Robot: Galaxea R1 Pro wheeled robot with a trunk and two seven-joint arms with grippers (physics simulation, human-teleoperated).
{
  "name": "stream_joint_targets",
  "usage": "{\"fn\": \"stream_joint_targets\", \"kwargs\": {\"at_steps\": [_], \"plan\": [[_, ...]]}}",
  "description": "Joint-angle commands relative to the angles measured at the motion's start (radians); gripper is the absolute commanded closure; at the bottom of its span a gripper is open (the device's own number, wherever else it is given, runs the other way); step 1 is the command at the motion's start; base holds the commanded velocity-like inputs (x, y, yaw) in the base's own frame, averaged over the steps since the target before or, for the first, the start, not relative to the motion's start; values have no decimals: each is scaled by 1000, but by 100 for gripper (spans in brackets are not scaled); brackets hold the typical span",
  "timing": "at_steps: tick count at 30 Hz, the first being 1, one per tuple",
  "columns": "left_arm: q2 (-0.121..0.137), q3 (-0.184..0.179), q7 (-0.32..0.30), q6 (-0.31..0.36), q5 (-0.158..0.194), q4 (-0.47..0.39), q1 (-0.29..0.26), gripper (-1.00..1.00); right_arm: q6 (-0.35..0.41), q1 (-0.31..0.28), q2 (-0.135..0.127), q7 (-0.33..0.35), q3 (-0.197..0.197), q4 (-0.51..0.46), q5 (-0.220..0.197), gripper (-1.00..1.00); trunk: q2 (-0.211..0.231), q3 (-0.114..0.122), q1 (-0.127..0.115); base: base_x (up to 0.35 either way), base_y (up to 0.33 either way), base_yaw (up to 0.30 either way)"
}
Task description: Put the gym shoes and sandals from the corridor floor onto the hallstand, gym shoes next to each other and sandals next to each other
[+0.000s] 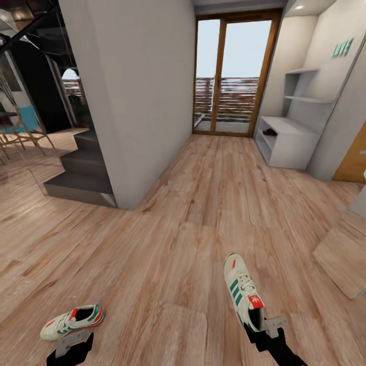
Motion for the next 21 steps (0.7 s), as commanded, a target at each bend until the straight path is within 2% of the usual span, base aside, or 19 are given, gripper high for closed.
{"fn": "stream_joint_targets", "kwargs": {"at_steps": [1,5,21], "plan": [[-1,8,-7,-4,-9,0,-1,-100,-2,0,0,7,3,0,-11,100,0,-1,0,280,-166,278],[-1,8,-6,-4,-8,0,-1,-100,-2,0,-1,7,3,0,-11,100,0,-1,0,280,-166,218],[-1,8,-6,-4,-8,0,-1,-100,-2,0,-2,8,3,0,-11,100,0,-1,0,280,-166,9]]}}
